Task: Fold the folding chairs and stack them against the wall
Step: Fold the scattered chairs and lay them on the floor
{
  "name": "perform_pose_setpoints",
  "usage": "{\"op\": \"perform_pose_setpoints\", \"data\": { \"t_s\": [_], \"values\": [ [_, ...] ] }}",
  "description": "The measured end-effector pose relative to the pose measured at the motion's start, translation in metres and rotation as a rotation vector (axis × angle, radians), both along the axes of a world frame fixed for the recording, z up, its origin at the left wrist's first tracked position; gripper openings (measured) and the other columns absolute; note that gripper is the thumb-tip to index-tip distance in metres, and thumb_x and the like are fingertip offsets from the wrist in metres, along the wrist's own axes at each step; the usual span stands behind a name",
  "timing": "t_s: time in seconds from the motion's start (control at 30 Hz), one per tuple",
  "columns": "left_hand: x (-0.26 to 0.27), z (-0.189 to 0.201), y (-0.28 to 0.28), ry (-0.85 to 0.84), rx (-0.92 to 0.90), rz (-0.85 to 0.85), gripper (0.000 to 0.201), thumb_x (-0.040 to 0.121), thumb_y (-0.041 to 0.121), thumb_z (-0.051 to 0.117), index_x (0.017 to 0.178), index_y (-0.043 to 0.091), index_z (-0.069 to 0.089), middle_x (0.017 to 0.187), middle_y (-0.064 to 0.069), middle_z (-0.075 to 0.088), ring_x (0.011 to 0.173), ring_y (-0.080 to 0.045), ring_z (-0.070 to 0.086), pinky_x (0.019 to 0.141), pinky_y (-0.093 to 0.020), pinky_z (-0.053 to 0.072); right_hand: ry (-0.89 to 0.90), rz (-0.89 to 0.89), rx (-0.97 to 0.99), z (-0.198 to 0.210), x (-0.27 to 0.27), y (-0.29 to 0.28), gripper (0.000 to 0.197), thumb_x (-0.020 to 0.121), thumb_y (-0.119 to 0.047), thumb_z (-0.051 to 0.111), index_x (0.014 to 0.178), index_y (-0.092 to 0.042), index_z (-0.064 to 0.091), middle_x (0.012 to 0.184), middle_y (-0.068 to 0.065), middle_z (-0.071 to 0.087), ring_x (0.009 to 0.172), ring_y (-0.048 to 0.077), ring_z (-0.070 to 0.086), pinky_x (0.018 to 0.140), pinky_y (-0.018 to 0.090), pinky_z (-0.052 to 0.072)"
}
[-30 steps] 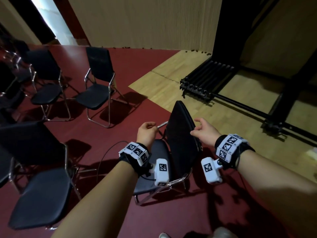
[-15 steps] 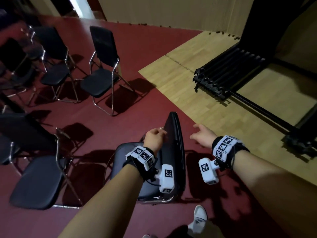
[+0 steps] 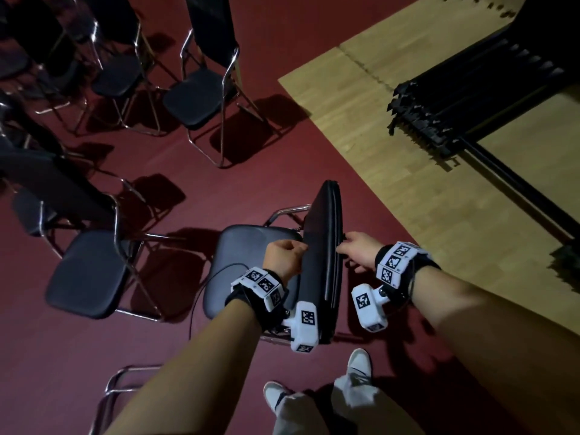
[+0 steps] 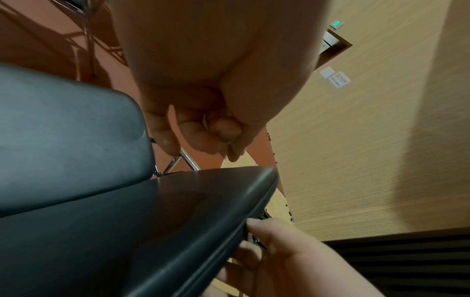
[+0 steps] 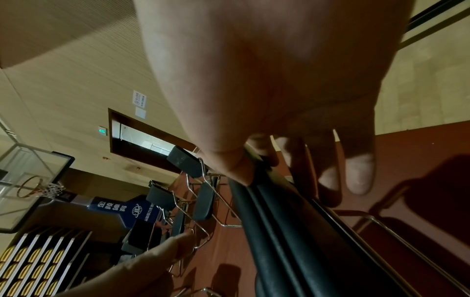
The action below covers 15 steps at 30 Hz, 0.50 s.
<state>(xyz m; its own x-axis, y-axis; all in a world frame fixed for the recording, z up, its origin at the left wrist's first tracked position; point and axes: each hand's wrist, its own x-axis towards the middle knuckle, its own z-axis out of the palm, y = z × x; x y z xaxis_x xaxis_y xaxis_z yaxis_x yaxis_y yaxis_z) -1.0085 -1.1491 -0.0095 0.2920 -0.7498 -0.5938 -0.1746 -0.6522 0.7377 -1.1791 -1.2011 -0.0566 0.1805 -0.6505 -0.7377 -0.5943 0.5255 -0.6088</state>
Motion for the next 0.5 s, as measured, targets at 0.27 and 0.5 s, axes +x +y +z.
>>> {"op": "perform_pose_setpoints", "data": {
  "t_s": [0.27, 0.5],
  "values": [
    [0.023, 0.009, 0.014, 0.011, 0.047, -0.022, 0.026, 0.093, -0.001, 0.058, 0.075, 0.017, 0.057, 0.067, -0.003, 0.057, 0.059, -0.016, 0.050, 0.051, -0.021, 0.040, 0.041, -0.046, -0.002, 0.004, 0.017, -0.003, 0.023, 0.093, -0.015, 0.050, 0.111, -0.007, 0.062, 0.088, 0.017, 0.060, 0.072, 0.028, 0.057, 0.071, 0.040, 0.053],
    [0.051, 0.027, 0.031, 0.052, 0.111, -0.094, 0.014, 0.094, 0.007, 0.061, 0.092, 0.021, 0.058, 0.089, -0.006, 0.059, 0.086, -0.022, 0.054, 0.067, -0.026, 0.042, 0.062, 0.036, -0.010, 0.018, 0.052, 0.000, 0.027, 0.093, -0.017, 0.049, 0.116, -0.007, 0.059, 0.074, 0.013, 0.058, 0.054, 0.024, 0.052, 0.053, 0.029, 0.044]
  ]
}}
